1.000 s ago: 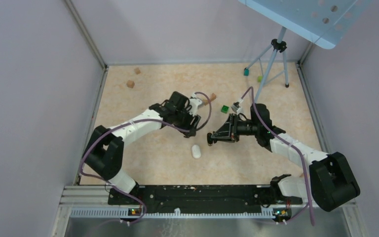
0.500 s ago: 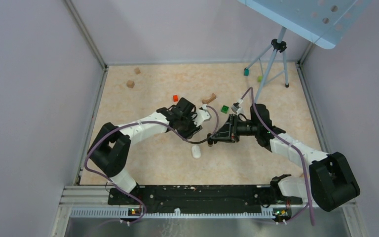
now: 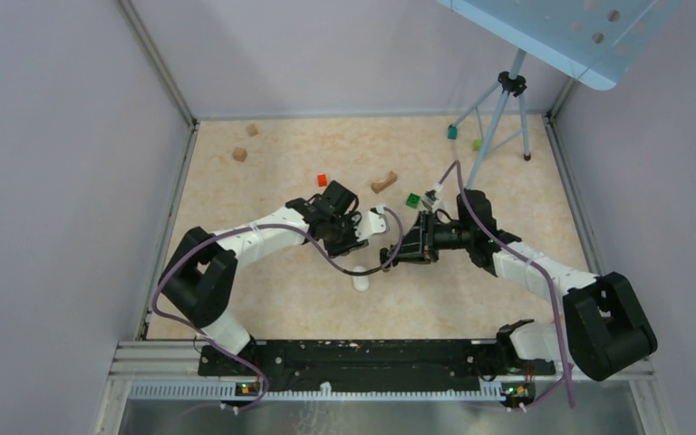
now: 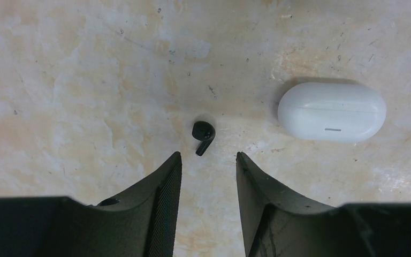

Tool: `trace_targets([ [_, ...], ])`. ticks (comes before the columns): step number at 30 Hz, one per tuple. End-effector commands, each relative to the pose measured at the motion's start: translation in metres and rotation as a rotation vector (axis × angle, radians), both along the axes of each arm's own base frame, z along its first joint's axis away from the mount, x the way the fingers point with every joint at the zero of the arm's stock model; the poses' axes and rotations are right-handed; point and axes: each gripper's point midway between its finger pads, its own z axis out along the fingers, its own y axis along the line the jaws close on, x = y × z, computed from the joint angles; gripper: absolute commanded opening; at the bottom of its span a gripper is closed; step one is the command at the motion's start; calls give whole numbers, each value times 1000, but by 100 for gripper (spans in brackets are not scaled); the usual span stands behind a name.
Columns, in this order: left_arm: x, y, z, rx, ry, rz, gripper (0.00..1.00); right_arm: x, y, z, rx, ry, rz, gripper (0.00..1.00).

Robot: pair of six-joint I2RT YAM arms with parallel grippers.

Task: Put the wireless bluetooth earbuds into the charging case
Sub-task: Move the right earbud to the center of the board.

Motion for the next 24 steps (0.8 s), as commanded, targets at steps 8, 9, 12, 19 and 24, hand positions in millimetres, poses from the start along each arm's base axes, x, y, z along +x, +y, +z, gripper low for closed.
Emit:
trace_targets([
  [8, -1, -5, -16, 16, 18, -93, 46, 13, 6, 25, 28, -74, 15, 0],
  [9, -1, -4, -18, 22, 21, -96, 46, 13, 5, 25, 28, -73, 13, 0],
  [12, -2, -3, -25, 38, 33, -99, 44, 14, 5, 27, 30, -77, 10, 0],
  [19, 2, -3, -34, 46, 27, -97, 42, 14, 6, 28, 29, -79, 10, 0],
  [24, 2, -6, -39, 38, 39, -98, 40, 14, 6, 27, 26, -78, 9, 0],
])
